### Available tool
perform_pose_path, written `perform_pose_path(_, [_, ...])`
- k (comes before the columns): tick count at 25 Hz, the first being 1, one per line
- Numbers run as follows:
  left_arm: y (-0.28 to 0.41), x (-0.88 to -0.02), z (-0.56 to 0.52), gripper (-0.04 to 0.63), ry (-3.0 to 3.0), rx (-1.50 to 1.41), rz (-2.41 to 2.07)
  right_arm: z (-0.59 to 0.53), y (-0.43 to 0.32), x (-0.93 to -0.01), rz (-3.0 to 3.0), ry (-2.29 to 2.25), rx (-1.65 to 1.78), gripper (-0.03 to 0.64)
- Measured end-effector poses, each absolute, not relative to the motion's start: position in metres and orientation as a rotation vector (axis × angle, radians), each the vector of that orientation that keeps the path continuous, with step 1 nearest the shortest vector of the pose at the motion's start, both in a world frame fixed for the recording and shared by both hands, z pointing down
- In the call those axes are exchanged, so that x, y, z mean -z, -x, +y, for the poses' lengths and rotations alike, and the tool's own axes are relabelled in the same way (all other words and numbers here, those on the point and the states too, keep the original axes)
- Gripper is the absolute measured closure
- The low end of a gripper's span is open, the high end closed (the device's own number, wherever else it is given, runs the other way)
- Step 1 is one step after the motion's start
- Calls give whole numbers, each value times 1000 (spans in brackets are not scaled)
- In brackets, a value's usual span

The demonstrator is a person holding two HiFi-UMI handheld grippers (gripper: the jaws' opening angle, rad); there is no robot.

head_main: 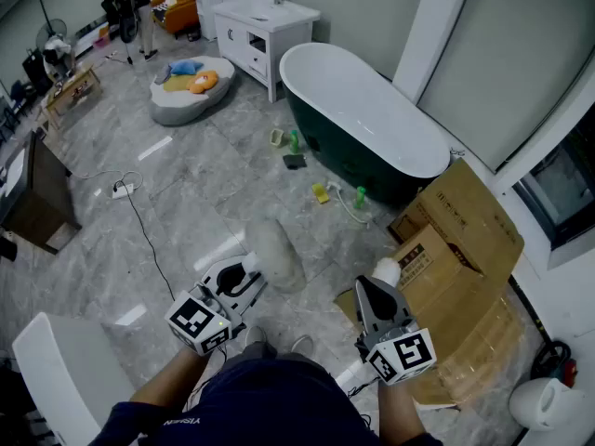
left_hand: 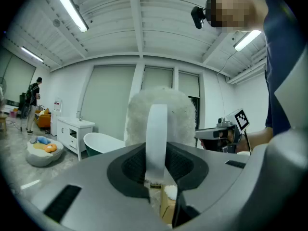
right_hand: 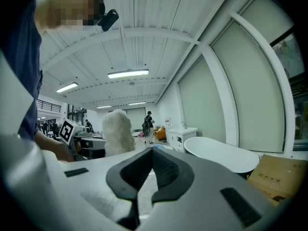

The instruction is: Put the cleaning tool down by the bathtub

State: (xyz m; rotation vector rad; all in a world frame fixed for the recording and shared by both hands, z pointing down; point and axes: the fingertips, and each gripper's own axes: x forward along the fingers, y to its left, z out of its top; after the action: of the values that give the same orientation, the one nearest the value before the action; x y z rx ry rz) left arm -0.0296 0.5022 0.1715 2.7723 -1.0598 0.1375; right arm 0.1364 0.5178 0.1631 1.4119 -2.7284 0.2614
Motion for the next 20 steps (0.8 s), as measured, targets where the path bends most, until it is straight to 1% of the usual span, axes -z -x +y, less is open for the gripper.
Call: perform_pose_path(20, [24,-168,509,485,-2764,-132,-1085,520,-141,-161,-2749,-1410,-272,612])
